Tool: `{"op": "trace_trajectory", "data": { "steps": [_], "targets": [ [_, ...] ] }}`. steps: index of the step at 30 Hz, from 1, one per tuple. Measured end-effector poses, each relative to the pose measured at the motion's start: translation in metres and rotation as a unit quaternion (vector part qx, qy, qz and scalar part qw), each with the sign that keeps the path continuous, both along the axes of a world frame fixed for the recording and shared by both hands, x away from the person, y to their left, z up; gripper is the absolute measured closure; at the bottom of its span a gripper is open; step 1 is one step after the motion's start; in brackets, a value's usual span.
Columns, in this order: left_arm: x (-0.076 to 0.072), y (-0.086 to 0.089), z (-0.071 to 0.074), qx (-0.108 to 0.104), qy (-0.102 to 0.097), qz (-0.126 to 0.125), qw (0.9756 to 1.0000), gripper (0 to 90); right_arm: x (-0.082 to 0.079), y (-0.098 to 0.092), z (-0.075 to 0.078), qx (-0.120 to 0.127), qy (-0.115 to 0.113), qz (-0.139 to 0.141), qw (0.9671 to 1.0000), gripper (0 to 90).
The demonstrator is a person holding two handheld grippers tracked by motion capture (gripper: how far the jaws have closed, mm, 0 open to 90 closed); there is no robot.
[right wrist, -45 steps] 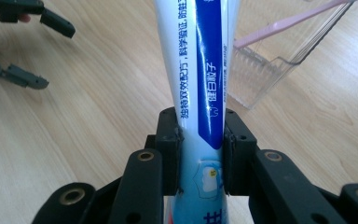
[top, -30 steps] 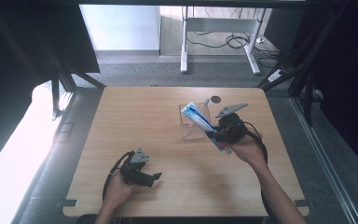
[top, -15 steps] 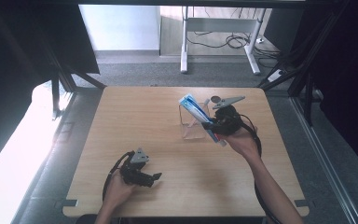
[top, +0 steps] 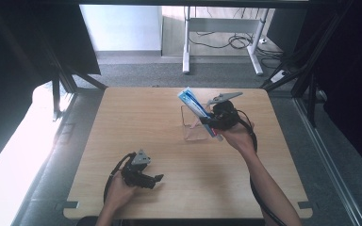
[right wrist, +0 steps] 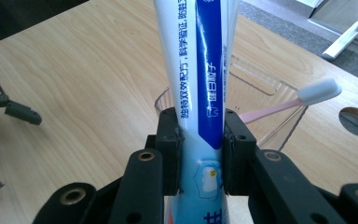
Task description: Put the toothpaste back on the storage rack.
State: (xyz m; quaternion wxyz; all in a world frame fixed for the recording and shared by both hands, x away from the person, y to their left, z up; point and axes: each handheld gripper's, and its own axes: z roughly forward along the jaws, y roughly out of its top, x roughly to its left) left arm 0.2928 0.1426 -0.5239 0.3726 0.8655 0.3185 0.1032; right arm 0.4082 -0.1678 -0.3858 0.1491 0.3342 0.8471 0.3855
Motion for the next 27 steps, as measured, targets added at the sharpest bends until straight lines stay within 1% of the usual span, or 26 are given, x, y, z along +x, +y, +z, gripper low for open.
{"op": "trace_trajectory", "data": {
  "steps": [13, 27],
  "targets": [
    [0.0, -0.001, -0.001, 0.0, 0.001, -0.004, 1.0, 12.9, 0.018, 0.011, 0.0, 0.015, -0.01, -0.004, 0.9998, 73.3],
    [0.0, -0.001, 0.0, -0.003, 0.0, -0.007, 1.0, 12.9, 0.037, 0.024, -0.005, 0.031, -0.018, -0.012, 0.9993, 73.3]
  ]
}}
